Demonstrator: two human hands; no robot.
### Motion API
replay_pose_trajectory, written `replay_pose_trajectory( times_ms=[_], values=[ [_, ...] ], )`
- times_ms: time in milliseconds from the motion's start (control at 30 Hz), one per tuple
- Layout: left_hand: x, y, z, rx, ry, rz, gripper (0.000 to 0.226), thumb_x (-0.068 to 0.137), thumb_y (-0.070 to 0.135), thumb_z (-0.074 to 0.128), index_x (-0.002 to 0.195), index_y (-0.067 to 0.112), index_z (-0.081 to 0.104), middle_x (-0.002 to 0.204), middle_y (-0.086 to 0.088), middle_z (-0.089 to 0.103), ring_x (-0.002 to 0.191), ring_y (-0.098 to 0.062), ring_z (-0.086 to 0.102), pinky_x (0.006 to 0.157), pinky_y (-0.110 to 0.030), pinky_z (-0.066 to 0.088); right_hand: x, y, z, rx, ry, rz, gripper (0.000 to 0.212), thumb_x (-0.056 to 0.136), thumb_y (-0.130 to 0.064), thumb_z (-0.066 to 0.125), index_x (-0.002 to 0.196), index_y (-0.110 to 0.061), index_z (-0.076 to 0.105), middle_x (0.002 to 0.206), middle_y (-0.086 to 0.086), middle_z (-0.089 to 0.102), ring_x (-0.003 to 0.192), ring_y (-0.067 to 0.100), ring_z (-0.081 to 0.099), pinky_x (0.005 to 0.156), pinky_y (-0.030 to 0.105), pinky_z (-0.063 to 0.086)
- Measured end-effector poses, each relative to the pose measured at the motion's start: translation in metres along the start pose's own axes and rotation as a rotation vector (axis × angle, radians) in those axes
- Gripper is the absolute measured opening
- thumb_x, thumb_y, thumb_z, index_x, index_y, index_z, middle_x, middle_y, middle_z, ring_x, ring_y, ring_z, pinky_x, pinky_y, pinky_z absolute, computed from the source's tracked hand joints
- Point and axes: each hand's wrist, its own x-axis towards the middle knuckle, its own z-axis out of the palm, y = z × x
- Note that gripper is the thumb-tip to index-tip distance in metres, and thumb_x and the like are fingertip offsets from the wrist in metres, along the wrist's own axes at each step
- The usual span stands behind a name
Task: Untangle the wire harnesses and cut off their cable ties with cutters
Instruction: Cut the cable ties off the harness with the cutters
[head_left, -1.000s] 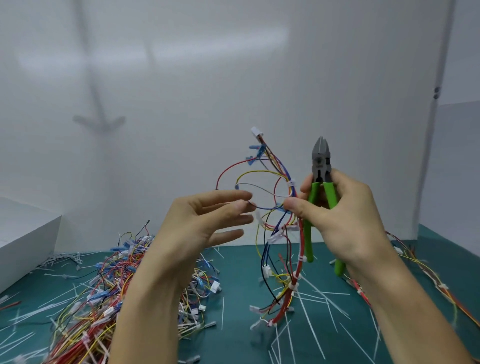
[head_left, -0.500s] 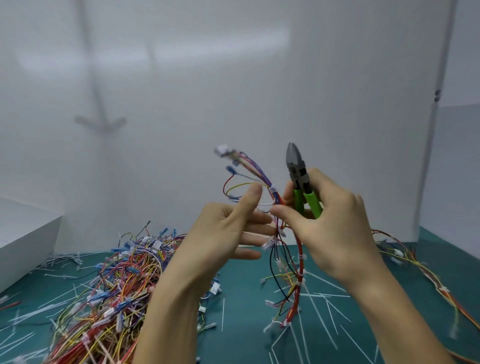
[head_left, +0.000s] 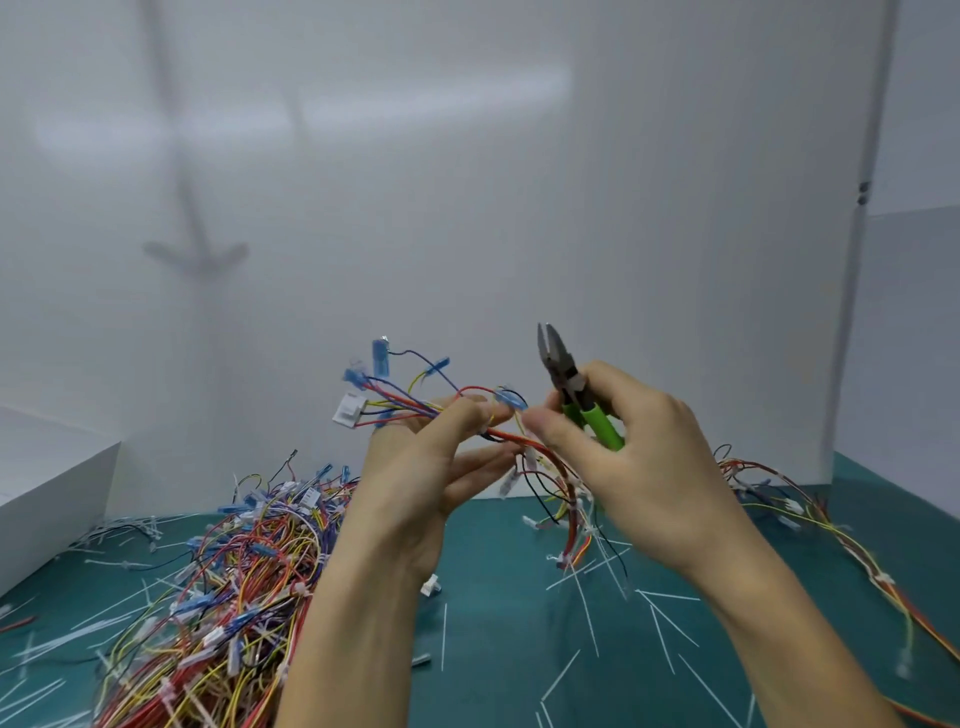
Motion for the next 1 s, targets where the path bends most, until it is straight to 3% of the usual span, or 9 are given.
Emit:
replay_pose_trajectory(
  times_ms=[67,100,167,300,400,600,733,1000],
  values=[
    [0.001,0.002,-0.003,-0.015,0.027,0.029,0.011,0.086,0.000,0.062,0.083,0.003,0.072,0.092,-0.011,0.077,0.079,-0.032,0.075,0.071,-0.031,0.062,0.002,0.001,-0.002,0.016,0.037,0.076,0.041,0.080,-0.065,0.054,0.077,-0.025,0.061,0.075,-0.001,0.065,0.068,0.018,0.061,0.065,0.029,0.053],
    [0.001,0.003,-0.005,-0.022,0.033,0.043,0.010,0.087,-0.001,0.060,0.088,0.001,0.070,0.093,-0.013,0.077,0.079,-0.031,0.075,0.070,-0.030,0.062,0.002,0.002,-0.004,0.048,0.021,0.130,0.049,0.077,-0.070,0.050,0.078,-0.023,0.063,0.075,0.003,0.067,0.071,0.024,0.064,0.070,0.041,0.056],
    [0.000,0.005,-0.007,-0.036,0.041,0.064,0.013,0.089,-0.004,0.056,0.091,-0.001,0.068,0.092,-0.014,0.077,0.078,-0.030,0.075,0.067,-0.029,0.061,0.003,0.004,-0.008,0.094,-0.058,0.239,0.058,0.073,-0.074,0.045,0.076,-0.020,0.066,0.072,0.002,0.069,0.070,0.024,0.067,0.071,0.051,0.058],
    [-0.002,0.008,-0.007,-0.076,0.040,0.091,0.018,0.088,-0.006,0.051,0.086,-0.001,0.068,0.088,-0.013,0.077,0.076,-0.031,0.075,0.063,-0.028,0.060,0.002,0.010,-0.009,-0.022,-0.260,0.351,0.056,0.092,-0.061,0.041,0.071,-0.018,0.070,0.067,-0.003,0.071,0.061,0.013,0.067,0.066,0.042,0.060],
    [-0.002,0.009,-0.006,-0.091,0.038,0.102,0.019,0.087,-0.008,0.050,0.084,-0.001,0.067,0.087,-0.014,0.077,0.077,-0.033,0.075,0.062,-0.029,0.060,0.001,0.012,-0.008,-0.143,-0.315,0.337,0.056,0.095,-0.060,0.041,0.071,-0.019,0.069,0.066,-0.001,0.070,0.061,0.011,0.065,0.066,0.040,0.059],
    [-0.003,0.010,-0.006,-0.073,0.019,0.123,0.016,0.087,-0.008,0.050,0.089,-0.003,0.064,0.088,-0.014,0.077,0.079,-0.034,0.075,0.065,-0.031,0.062,-0.001,0.009,-0.011,-0.458,-0.314,0.200,0.066,0.086,-0.071,0.023,0.078,-0.019,0.063,0.067,0.000,0.063,0.067,0.020,0.058,0.064,0.039,0.046],
    [-0.003,0.010,-0.005,-0.064,0.007,0.123,0.013,0.087,-0.008,0.050,0.094,-0.003,0.060,0.088,-0.013,0.077,0.080,-0.035,0.075,0.066,-0.031,0.062,-0.003,0.007,-0.009,-0.547,-0.282,0.162,0.059,0.092,-0.069,0.025,0.077,-0.021,0.056,0.061,-0.004,0.052,0.065,0.019,0.051,0.055,0.035,0.035],
    [-0.005,0.009,-0.002,-0.059,-0.005,0.125,0.014,0.086,-0.008,0.050,0.088,-0.002,0.062,0.084,-0.014,0.077,0.079,-0.034,0.075,0.064,-0.029,0.061,-0.002,0.009,-0.003,-0.556,-0.227,0.134,0.059,0.093,-0.069,0.027,0.079,-0.020,0.056,0.063,-0.001,0.054,0.069,0.018,0.053,0.053,0.032,0.033]
  ],
)
